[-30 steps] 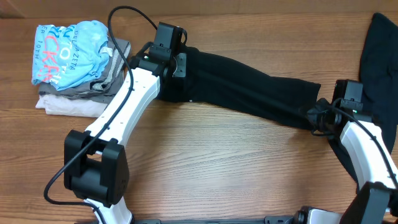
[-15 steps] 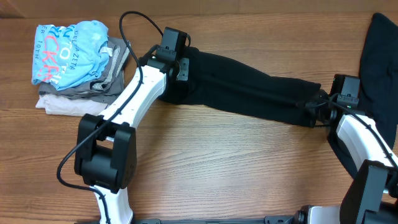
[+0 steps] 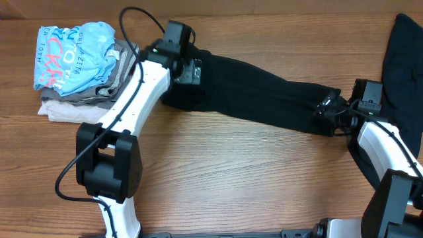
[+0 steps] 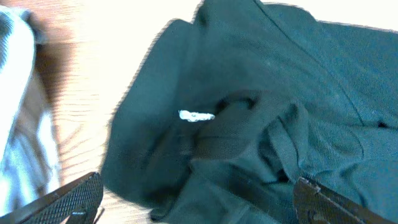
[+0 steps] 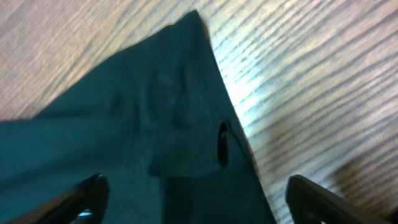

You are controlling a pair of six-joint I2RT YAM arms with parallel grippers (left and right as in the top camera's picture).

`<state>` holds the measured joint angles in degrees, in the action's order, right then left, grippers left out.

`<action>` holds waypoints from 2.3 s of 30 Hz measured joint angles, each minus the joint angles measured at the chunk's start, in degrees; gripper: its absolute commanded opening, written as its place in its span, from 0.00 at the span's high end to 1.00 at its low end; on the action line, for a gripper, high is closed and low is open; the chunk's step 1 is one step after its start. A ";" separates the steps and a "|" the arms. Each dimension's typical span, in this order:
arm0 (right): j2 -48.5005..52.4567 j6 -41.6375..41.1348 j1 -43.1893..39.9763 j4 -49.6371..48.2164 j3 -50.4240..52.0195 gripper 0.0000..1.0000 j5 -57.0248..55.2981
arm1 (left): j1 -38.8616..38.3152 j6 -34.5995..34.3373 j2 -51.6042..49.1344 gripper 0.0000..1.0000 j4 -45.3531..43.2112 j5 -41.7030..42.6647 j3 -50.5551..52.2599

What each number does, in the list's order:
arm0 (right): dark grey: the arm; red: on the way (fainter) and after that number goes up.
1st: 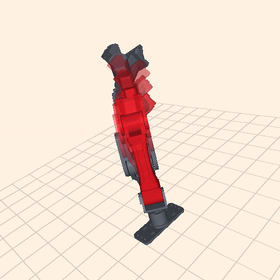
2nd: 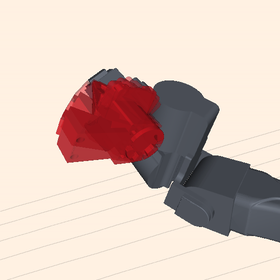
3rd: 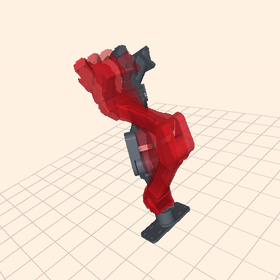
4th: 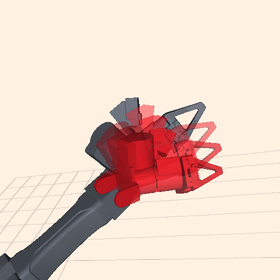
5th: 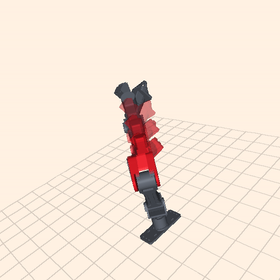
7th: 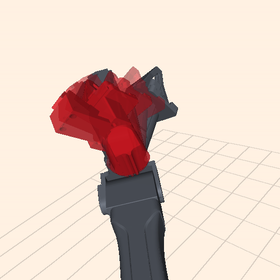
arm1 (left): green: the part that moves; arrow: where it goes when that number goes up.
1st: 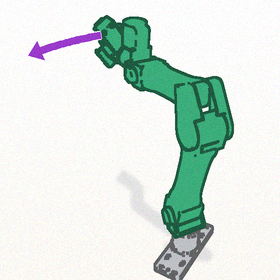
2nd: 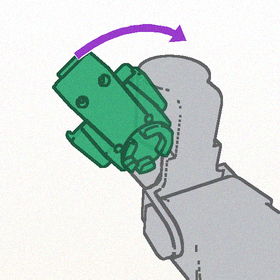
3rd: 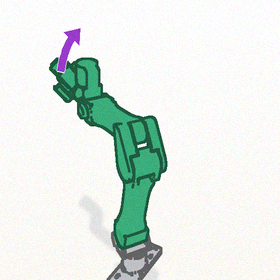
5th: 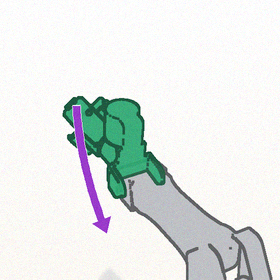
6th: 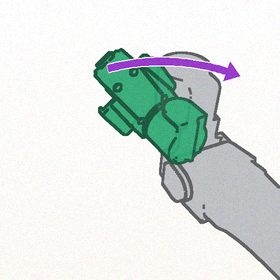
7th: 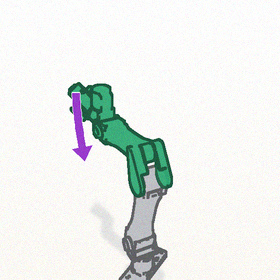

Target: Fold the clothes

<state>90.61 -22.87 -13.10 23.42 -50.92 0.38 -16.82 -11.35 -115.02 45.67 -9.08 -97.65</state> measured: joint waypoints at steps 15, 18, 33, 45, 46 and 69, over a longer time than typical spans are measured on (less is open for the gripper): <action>10.93 13.25 0.00 -6.71 -0.85 0.34 -0.96 | 1.18 0.00 0.79 0.00 20.11 0.04 -17.29; 11.89 15.47 0.02 -7.78 -1.29 0.39 -1.01 | 1.18 0.00 0.79 0.00 20.15 0.04 -17.29; 13.62 8.63 -4.20 7.61 -8.41 0.96 1.44 | 1.18 0.00 0.79 0.00 20.39 0.02 -17.29; 15.43 8.31 -10.14 28.50 -29.07 0.96 4.17 | 2.49 0.00 0.79 0.00 21.22 0.02 -17.29; 15.43 8.46 -9.55 29.07 -29.81 0.96 4.70 | 2.58 0.00 0.79 0.00 21.24 0.02 -17.29; 18.10 2.45 18.29 21.73 -30.16 0.04 5.77 | 2.58 0.00 0.79 0.00 20.98 0.04 -17.29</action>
<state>108.71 -20.43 5.19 45.15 -81.08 6.15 -14.24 -11.35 -114.24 66.65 -9.04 -114.93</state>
